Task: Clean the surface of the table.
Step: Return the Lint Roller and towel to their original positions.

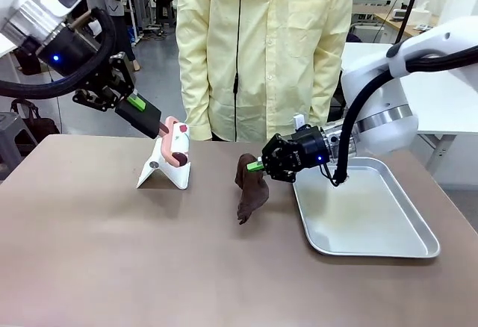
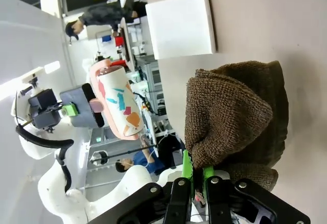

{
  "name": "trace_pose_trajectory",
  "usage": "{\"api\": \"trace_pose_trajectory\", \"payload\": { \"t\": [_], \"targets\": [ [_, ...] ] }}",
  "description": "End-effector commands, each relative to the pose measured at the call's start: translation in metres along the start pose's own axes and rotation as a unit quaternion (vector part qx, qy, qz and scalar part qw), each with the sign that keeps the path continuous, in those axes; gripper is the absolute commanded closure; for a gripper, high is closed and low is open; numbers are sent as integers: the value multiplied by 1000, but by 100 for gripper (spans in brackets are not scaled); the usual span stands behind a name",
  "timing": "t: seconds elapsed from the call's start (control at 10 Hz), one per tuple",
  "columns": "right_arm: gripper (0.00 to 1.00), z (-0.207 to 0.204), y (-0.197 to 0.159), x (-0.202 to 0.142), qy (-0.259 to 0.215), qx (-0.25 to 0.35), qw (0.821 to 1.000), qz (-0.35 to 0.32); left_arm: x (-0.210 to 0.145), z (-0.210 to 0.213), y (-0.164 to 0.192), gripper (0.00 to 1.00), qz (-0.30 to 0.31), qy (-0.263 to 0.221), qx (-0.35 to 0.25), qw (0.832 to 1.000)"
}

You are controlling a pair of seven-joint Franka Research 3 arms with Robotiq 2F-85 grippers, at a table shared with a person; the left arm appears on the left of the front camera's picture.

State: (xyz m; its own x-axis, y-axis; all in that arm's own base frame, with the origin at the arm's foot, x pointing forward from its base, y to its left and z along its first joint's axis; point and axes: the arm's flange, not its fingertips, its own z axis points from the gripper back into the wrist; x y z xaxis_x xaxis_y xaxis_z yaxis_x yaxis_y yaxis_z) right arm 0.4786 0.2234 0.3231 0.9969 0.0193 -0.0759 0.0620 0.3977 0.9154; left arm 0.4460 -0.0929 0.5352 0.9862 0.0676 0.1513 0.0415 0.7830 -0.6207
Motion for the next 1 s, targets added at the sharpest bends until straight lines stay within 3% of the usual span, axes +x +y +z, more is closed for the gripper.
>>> {"api": "trace_pose_trajectory", "payload": {
  "t": [0.0,0.5,0.6,0.7,0.9],
  "targets": [
    [92,-3,0,-1,2,1,1000,2,-13,8,-6,78,-5,-10,0,1000],
    [92,-1,-2,-1,2,0,1000,-2,-9,6,-8,78,-9,-5,-2,1000],
    [92,-8,2,3,10,-1,1000,9,5,4,-17,78,-23,-11,21,999],
    [92,-7,0,1,-19,-13,1000,-6,20,-1,-27,78,-65,26,21,997],
    [92,1,-9,-3,-35,-11,999,-22,51,-14,-35,78,-65,41,43,996]
  ]
}}
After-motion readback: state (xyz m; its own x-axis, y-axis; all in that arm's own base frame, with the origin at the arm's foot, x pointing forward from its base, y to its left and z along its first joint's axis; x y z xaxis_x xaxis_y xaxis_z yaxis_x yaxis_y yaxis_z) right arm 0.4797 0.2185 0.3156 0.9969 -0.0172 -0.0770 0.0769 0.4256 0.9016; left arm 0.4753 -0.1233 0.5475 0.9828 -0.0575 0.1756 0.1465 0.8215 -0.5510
